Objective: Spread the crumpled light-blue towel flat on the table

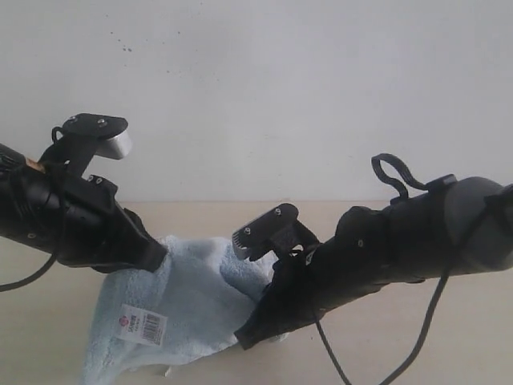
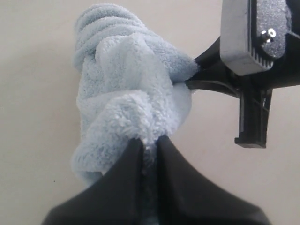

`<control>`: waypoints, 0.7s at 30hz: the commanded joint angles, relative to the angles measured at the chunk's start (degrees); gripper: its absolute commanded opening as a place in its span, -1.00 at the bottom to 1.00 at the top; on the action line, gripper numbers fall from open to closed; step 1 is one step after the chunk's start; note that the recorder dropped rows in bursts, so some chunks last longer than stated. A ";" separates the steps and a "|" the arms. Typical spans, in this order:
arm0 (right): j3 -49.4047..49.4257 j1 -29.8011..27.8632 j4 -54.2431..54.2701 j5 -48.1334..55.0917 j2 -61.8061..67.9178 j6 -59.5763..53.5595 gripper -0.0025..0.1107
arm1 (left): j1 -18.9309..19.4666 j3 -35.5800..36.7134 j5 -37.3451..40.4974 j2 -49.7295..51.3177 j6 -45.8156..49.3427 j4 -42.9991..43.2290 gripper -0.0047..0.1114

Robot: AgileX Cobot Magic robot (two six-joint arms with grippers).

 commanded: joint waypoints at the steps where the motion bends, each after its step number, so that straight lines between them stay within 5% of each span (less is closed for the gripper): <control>1: -0.40 -0.02 -2.67 1.03 -4.26 0.00 -0.94 | -0.12 0.20 -0.25 0.03 -2.25 4.97 -0.85; 12: -0.40 -8.09 -11.82 10.86 -28.80 0.00 -0.94 | -0.12 0.20 -1.91 -8.65 -11.45 15.75 -0.85; 21: -0.40 -17.69 -14.64 18.74 -30.28 1.09 -0.93 | -0.12 5.31 -5.43 -10.21 -37.44 43.71 -0.85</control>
